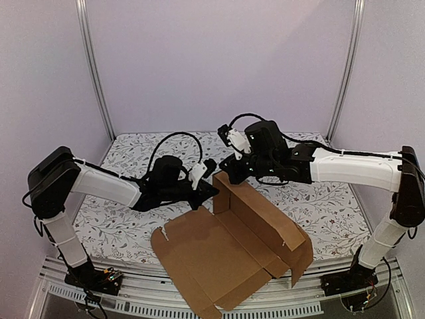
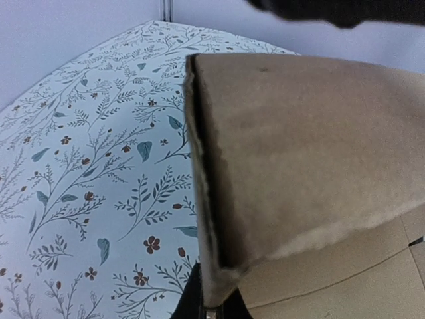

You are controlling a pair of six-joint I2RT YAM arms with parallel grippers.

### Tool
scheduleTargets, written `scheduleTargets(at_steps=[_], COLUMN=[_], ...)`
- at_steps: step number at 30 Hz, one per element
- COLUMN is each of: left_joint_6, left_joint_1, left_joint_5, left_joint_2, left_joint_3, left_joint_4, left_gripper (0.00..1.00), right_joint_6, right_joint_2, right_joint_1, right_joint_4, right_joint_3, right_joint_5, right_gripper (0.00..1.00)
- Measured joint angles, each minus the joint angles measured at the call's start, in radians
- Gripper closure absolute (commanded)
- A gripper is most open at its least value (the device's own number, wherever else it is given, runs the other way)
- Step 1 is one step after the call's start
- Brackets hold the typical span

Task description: Fold the paper box

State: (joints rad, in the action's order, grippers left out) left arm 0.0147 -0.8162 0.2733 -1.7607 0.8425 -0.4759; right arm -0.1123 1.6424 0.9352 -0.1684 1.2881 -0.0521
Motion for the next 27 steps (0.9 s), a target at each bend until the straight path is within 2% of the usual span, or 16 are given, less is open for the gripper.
scheduleTargets(at_steps=[9, 14, 18, 27], left_joint_6=[-0.001, -0.023, -0.037, -0.053], left_joint_1=[-0.005, -0.006, -0.011, -0.013], left_joint_5=[-0.011, -0.018, -0.023, -0.056], left_joint_2=[-0.003, -0.008, -0.015, -0.028], left_joint_3=[-0.011, -0.023, -0.038, -0.055], left_joint_4=[-0.014, -0.040, -0.055, -0.107], left_gripper=[0.94, 0.75, 0.67, 0.63], right_joint_6=[-0.024, -0.030, -0.031, -0.046], right_joint_2=[0.068, 0.068, 0.068, 0.068], right_joint_1=[0.000, 0.005, 0.015, 0.026], right_joint_4=[0.064, 0.112, 0.145, 0.190], right_joint_3=[-0.018, -0.043, -0.062, -0.085], right_joint_5=[0.002, 0.001, -0.002, -0.021], right_gripper=[1.00, 1.00, 1.00, 1.00])
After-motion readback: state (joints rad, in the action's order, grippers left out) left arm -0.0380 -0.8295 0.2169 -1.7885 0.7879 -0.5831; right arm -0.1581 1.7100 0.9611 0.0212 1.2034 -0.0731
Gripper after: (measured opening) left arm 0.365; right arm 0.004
